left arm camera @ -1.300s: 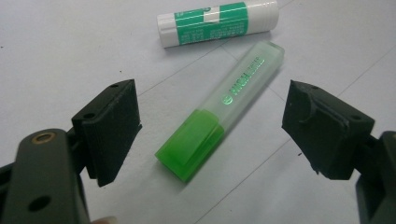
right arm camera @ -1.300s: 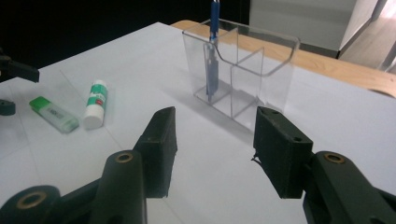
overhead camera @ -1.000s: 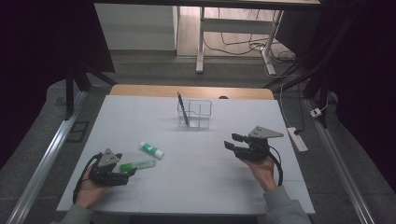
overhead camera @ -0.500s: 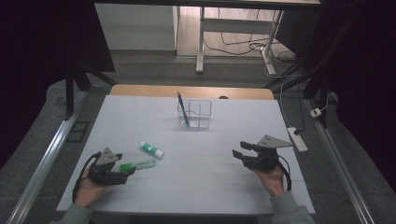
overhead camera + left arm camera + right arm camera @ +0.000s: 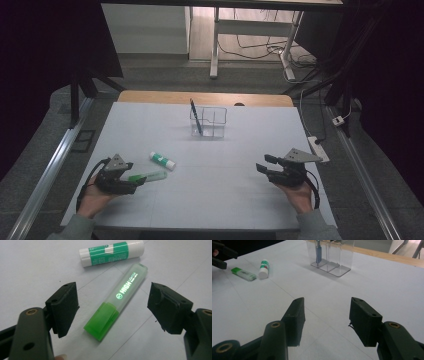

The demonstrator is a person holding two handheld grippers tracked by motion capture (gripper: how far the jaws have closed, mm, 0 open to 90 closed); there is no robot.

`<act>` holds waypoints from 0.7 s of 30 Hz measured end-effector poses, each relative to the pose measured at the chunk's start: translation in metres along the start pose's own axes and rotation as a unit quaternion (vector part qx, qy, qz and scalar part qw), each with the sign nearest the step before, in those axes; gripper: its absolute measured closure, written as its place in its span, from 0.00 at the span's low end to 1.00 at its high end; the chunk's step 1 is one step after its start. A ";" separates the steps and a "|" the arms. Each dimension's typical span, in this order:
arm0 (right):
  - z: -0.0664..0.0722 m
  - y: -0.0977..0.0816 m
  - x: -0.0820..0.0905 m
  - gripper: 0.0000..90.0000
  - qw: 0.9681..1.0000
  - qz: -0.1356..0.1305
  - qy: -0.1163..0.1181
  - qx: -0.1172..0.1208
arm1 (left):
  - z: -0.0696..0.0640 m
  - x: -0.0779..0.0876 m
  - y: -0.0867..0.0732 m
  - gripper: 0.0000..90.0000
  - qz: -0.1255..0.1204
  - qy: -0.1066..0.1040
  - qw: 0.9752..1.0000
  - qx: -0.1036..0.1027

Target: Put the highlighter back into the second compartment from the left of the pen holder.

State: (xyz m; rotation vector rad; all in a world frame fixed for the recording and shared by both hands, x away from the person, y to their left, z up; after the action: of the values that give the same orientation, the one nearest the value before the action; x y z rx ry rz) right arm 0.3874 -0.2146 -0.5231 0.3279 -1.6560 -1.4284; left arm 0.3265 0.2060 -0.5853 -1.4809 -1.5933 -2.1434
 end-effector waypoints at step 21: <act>-0.005 -0.006 0.005 0.50 1.000 0.017 0.000 0.013 | -0.006 -0.008 0.005 0.28 0.093 -0.041 0.993 -0.050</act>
State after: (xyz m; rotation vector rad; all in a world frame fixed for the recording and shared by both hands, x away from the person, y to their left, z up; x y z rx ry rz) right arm 0.3864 -0.2229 -0.5268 0.3121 -1.6734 -1.3828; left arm 0.3298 0.1962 -0.5880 -1.6954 -1.3268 -2.1106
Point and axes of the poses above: each handheld gripper's, and its own axes: x roughly backward along the jaws, y roughly out of its top, z roughly to its left, the point moved 10 cm from there along -x, roughly forward along the jaws
